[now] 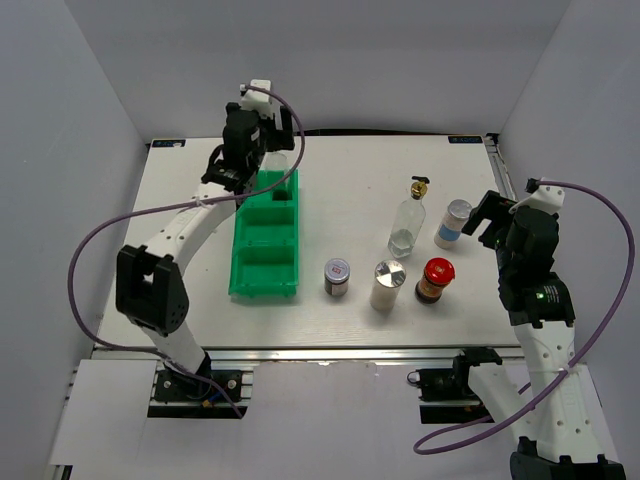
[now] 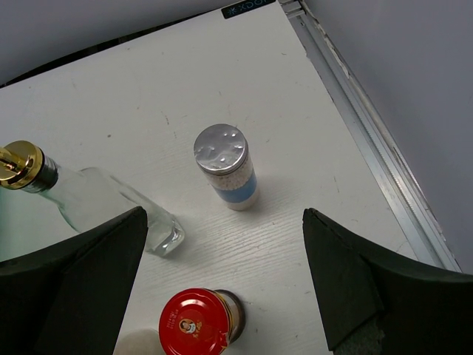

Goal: Organize the condiment bottles

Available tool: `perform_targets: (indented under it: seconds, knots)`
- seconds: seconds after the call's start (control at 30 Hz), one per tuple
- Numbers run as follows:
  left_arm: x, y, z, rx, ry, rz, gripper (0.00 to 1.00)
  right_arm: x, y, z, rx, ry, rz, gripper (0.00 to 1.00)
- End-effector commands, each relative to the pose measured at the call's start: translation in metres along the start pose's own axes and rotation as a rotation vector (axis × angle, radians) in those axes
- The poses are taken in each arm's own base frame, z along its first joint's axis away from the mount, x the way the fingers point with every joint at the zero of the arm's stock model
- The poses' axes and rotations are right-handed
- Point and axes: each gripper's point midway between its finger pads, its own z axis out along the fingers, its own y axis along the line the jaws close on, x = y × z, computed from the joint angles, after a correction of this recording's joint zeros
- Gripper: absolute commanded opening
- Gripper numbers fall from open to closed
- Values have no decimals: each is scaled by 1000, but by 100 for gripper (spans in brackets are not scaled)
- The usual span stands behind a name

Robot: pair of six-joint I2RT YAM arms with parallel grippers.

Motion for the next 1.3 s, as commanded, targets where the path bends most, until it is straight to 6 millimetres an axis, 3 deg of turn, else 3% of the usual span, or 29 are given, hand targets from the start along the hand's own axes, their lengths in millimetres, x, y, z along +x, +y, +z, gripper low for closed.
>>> perform_targets:
  seconds: [0.0, 0.07, 0.2, 0.27, 0.3, 0.37, 0.43, 0.53, 0.7, 0.9, 1.13, 1.27]
  knots:
    - [-79, -5, -41, 66, -130, -56, 98, -15, 4, -2, -14, -38, 12, 89]
    - [-85, -15, -49, 117, -126, -82, 98, -7, 2, 4, 9, 4, 12, 89]
    - [-86, -60, -75, 287, -104, -68, 98, 3, 1, 11, 49, 89, 44, 89]
    - [-69, -78, -85, 323, -76, -42, 98, 4, 2, 12, 47, 96, 53, 89]
    - [-59, -101, -95, 373, -61, -20, 98, 5, 3, 12, 44, 97, 56, 89]
    - [-36, -124, -107, 433, -26, 48, 98, 4, 6, 13, 29, 102, 62, 89]
    - [-20, -166, -128, 586, -6, 68, 98, 5, 6, 13, 35, 112, 66, 89]
    - [0, -200, -146, 703, 9, 132, 98, 5, 7, 12, 31, 125, 54, 90]
    - [3, -235, -146, 763, -25, 105, 98, 5, 17, 6, -47, 128, 30, 90]
    - [22, -277, -126, 803, 1, 51, 98, -4, 18, -2, -57, 94, 37, 89]
    - [30, -309, -101, 792, -40, 59, 98, -2, 16, 0, -49, 106, 27, 89]
    - [32, -320, -100, 825, -61, 63, 98, -3, 15, 0, -43, 95, 24, 89]
